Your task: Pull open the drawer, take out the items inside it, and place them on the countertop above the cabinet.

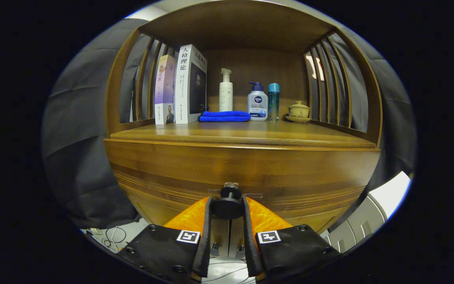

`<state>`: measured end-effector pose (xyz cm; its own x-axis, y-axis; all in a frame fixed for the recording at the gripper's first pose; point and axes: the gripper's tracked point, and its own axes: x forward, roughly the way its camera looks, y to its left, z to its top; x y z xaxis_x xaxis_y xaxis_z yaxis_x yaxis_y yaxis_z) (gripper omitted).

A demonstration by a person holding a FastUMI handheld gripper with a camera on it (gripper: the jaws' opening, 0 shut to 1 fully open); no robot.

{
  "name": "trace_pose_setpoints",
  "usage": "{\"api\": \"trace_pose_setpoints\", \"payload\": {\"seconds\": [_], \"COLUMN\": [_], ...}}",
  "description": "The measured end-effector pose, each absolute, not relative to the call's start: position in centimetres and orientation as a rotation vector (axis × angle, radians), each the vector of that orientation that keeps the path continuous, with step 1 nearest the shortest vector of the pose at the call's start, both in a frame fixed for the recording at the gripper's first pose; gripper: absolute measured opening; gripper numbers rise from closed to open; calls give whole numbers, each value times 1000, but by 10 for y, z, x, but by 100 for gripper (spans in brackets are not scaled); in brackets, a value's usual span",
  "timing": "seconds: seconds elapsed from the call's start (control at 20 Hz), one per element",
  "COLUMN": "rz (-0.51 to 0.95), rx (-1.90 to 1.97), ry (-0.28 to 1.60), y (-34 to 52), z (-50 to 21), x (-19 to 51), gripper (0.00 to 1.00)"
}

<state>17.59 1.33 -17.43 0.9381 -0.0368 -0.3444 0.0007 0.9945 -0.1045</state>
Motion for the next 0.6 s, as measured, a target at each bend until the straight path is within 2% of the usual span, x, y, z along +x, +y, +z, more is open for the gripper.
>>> {"api": "trace_pose_setpoints", "payload": {"seconds": [0.6], "rz": [24], "rx": [-126], "ry": [340], "y": [19], "z": [-171], "x": [114], "gripper": [39]}}
